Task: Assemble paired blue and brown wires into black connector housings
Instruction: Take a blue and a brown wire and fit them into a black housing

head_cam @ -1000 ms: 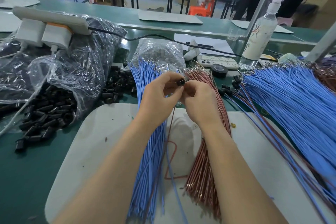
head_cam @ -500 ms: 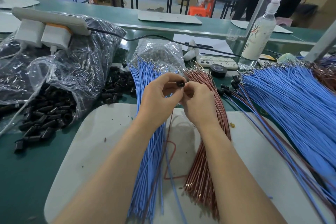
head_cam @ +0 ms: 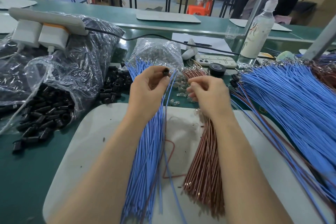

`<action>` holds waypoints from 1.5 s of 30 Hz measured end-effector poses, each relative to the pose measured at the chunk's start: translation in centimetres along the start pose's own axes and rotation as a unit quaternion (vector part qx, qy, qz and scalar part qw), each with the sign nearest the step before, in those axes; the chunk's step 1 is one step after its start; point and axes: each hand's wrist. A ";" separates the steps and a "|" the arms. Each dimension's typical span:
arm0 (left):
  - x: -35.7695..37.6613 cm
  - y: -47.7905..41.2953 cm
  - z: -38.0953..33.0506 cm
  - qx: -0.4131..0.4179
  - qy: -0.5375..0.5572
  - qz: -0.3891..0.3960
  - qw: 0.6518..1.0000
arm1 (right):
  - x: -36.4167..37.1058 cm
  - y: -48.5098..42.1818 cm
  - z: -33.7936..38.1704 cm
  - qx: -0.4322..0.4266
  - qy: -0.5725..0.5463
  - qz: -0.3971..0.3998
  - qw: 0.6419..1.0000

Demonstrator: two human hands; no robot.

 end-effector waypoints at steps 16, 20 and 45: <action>0.4 0.1 1.0 0.006 -0.065 0.018 0.998 | 3.1 1.2 0.1 -0.017 0.328 0.045 0.944; 0.4 0.2 0.8 0.011 -0.064 0.027 0.998 | 2.9 1.0 -0.2 0.000 0.281 0.030 0.959; 0.7 0.6 0.1 0.059 -0.179 0.077 0.979 | 0.3 2.3 2.9 -0.155 0.058 -0.013 0.986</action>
Point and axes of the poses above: each hand's wrist, its own y-axis away from the middle knuckle, its own x-axis out of the palm, z = x × y, and after that the axes turned 9 degrees about x, right-handed
